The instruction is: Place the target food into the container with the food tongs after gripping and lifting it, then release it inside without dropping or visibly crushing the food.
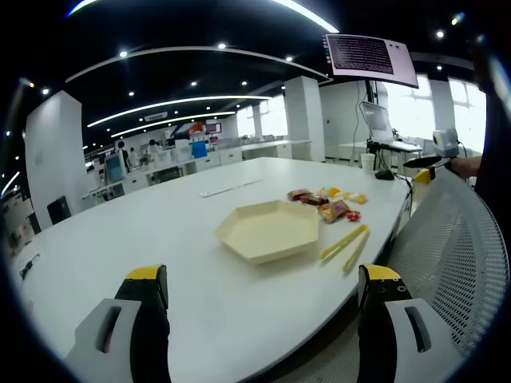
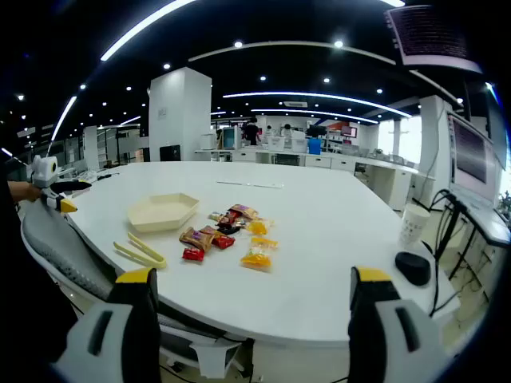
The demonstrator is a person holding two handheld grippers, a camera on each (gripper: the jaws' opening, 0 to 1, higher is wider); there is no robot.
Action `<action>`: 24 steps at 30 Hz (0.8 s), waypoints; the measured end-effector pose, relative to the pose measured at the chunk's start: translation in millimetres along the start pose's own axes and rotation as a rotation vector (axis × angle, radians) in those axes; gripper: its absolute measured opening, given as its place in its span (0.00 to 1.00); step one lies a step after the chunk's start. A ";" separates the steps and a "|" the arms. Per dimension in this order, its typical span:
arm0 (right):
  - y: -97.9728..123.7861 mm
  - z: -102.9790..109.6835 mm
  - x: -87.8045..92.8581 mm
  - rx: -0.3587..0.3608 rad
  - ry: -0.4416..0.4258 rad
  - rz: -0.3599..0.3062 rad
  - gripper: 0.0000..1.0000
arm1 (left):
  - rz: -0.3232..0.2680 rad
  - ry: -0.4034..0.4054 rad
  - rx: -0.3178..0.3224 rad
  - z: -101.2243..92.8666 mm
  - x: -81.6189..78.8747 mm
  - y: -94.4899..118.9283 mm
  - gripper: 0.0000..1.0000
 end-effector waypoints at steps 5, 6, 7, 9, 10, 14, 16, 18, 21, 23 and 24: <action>0.2 -4.7 -8.5 0.006 -0.020 -0.030 1.00 | 0.007 0.001 0.004 -1.2 0.9 -0.1 0.97; -0.6 -6.4 -8.7 0.008 -0.018 -0.034 1.00 | 0.006 0.002 0.005 -1.3 1.0 -0.1 0.97; -1.6 -8.2 -8.5 0.008 -0.015 -0.036 1.00 | 0.007 0.002 0.006 -1.4 1.0 -0.1 0.97; -2.7 -8.1 -10.3 0.005 -0.011 -0.035 1.00 | 0.004 0.001 0.004 -1.1 0.4 -0.4 0.98; -3.4 -8.1 -10.3 0.001 -0.009 -0.035 1.00 | 0.003 0.000 0.004 -1.0 0.4 -0.4 0.98; -4.5 -5.5 -10.6 -0.010 -0.001 -0.031 1.00 | 0.001 0.000 0.001 -0.3 0.7 -0.2 0.98; -4.3 -3.0 -11.5 -0.015 -0.001 -0.033 1.00 | 0.001 0.002 -0.001 -0.2 0.6 -0.3 0.98; -4.6 -2.1 -11.3 -0.016 -0.005 -0.035 1.00 | 0.000 0.004 -0.006 0.5 0.4 -0.1 0.97; -5.4 -0.2 -12.0 -0.019 -0.028 -0.048 1.00 | 0.004 0.005 -0.003 -0.3 0.7 -0.2 0.97; -6.2 0.6 -10.8 -0.019 -0.023 -0.039 1.00 | -0.001 0.000 -0.005 0.2 -0.2 -0.3 0.98; -6.4 -0.7 -9.9 -0.021 -0.022 -0.034 1.00 | -0.001 0.001 -0.004 0.1 0.0 -0.2 0.98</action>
Point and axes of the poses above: the point that each gripper's makers call its tool centre point, and the gripper's own axes: y roughly backward along the fingers, z roughly to its left, x roughly out of its underside, the point moved 2 cm from there along y, roughly backward along the fingers
